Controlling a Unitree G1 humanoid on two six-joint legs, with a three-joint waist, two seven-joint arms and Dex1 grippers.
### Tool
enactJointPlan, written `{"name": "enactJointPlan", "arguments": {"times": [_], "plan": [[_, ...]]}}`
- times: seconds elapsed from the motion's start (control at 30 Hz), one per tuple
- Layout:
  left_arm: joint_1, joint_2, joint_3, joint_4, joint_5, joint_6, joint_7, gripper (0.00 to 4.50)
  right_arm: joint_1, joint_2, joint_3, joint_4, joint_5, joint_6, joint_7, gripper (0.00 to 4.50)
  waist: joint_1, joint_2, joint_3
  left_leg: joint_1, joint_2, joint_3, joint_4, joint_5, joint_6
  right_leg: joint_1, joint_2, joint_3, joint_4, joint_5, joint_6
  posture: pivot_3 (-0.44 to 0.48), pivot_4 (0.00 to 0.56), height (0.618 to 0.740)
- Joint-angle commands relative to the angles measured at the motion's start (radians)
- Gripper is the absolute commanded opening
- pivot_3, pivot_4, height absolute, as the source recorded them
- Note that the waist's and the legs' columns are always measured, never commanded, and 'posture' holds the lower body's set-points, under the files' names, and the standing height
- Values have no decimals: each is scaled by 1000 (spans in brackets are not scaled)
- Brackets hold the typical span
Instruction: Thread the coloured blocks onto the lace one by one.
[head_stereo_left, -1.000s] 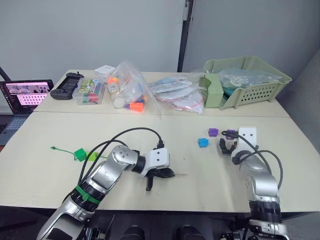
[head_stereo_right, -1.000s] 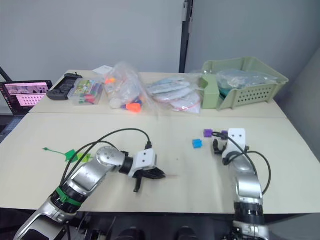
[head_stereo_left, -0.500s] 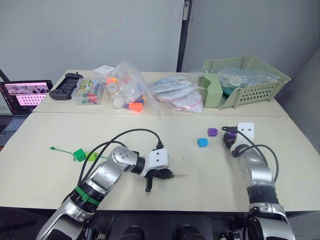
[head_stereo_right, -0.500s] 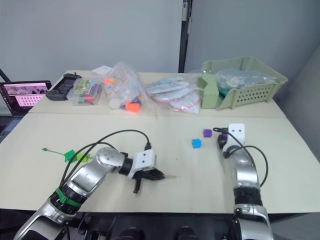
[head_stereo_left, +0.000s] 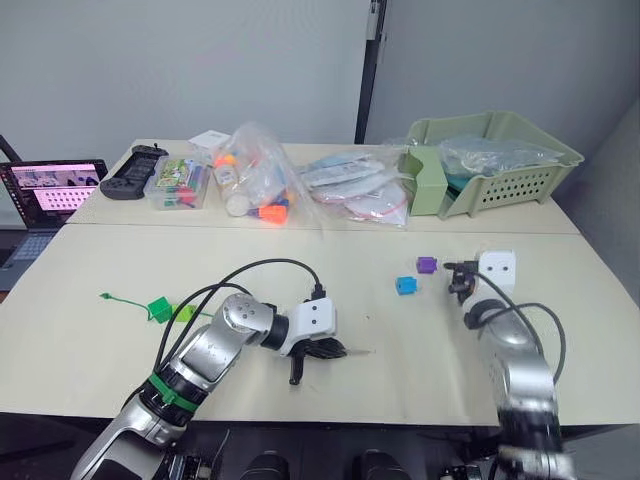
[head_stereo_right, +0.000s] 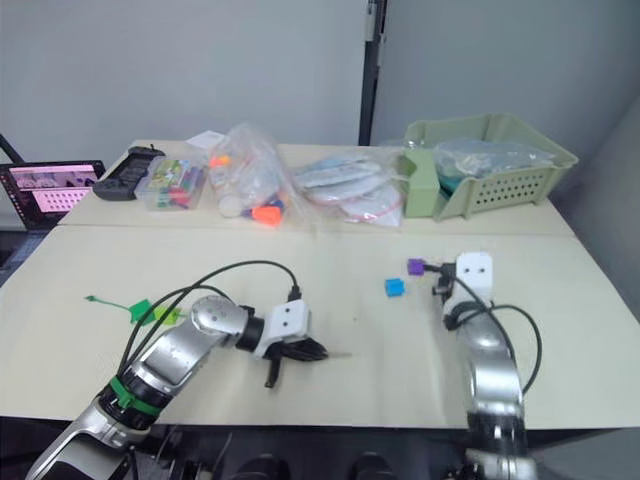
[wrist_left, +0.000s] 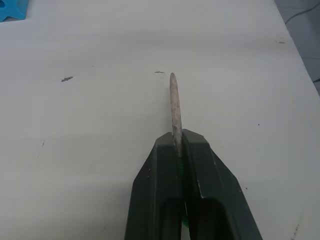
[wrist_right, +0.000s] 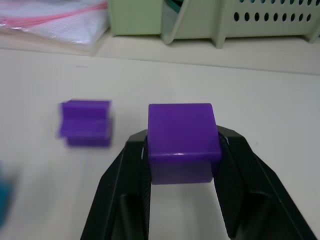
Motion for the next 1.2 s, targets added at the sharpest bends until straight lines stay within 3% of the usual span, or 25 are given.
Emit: {"name": "enactJointPlan", "arguments": {"times": [0.03, 0.2, 0.4, 0.7, 0.77, 0.97, 1.0, 1.2], "plan": [[4, 9, 26, -23, -18, -10, 0, 0, 110, 52, 105, -385, 3, 180, -46, 1169, 0, 0, 0, 0, 0, 0, 0, 0, 0, 0, 0, 0, 0, 0, 0, 0, 150, 740], [5, 20, 44, -16, -20, -16, 7, 0, 247, 123, 307, -639, -28, 385, -115, 1169, -2, 0, 0, 1, 1, 0, 1, 0, 0, 1, 1, 0, -2, 0, 0, 0, 150, 740], [2, 37, 79, -47, -45, 19, 9, 0, 360, 168, 403, -540, -9, 347, -103, 1169, 3, 0, 0, 1, 1, 2, 2, 0, 0, 2, 1, -1, -3, -1, 1, 0, 150, 740], [6, 47, 91, -57, -44, 27, 9, 0, 422, 206, 404, -394, 32, 273, -39, 1169, -5, -1, -1, 2, 2, 3, 2, 0, 0, 2, 2, -1, -3, -1, 0, 0, 150, 740], [11, 48, 92, -61, -44, 29, 11, 0, 425, 181, 402, -405, 21, 247, -22, 2231, -8, -1, -1, 3, 2, 3, 2, 0, 0, 3, 2, -1, -3, -1, 0, 0, 150, 740], [20, 51, 90, -67, -44, 26, 12, 0, 434, 101, 342, -546, 73, 246, 64, 4307, -4, -1, -1, 3, 2, 3, 1, 0, 0, 3, 1, -1, -3, -1, 0, 0, 150, 740], [22, 52, 90, -68, -44, 26, 13, 0, 433, 79, 328, -581, 85, 262, 84, 4475, -1, -1, -1, 2, 1, 3, 1, 0, 0, 3, 1, 0, -4, -1, 0, 0, 150, 740], [31, 56, 91, -82, -46, 31, 18, 0, 344, -150, 180, -687, 251, 343, 317, 4475, 1, -1, -1, 1, 1, 3, 3, 0, 0, 3, 1, -1, -4, -1, 1, 0, 150, 740]]}}
